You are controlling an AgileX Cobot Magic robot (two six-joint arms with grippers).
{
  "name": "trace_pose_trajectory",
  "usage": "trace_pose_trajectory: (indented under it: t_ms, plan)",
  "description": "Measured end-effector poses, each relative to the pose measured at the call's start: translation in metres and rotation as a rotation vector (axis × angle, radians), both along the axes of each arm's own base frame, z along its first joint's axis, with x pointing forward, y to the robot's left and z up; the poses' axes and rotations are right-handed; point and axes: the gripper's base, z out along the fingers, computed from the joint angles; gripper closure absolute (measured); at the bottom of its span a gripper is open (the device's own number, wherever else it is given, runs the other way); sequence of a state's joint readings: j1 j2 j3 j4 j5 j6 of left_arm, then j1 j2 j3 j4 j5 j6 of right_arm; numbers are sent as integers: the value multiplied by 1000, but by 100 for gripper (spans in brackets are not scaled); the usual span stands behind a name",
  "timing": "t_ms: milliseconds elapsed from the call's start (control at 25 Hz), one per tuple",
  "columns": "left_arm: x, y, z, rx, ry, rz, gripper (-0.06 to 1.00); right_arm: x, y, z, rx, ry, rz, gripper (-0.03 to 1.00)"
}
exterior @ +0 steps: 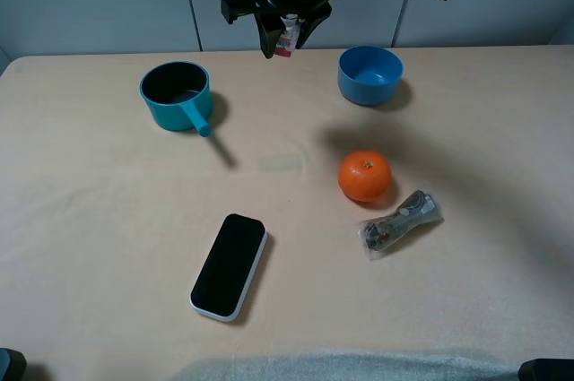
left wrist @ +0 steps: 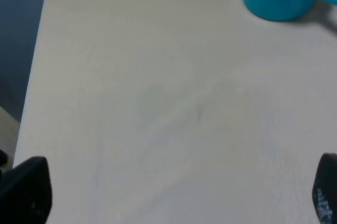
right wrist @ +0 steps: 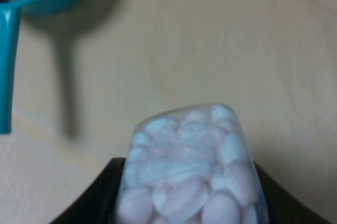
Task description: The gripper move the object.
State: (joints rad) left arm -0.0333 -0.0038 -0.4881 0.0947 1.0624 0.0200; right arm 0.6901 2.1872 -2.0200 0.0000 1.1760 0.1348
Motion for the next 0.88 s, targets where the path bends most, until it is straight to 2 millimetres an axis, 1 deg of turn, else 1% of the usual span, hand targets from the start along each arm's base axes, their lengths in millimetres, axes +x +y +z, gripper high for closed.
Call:
trace_pose_trajectory:
  t_ms: [240, 480, 880]
  plan:
    - [0, 0, 0, 0, 0, 0, -5, 6, 15, -16, 14, -30, 40, 66]
    - [0, 0, 0, 0, 0, 0, -5, 12, 23, -27, 47, -68, 59, 66]
    - [0, 0, 0, 0, 0, 0, -5, 17, 38, -53, 97, -87, 110, 66]
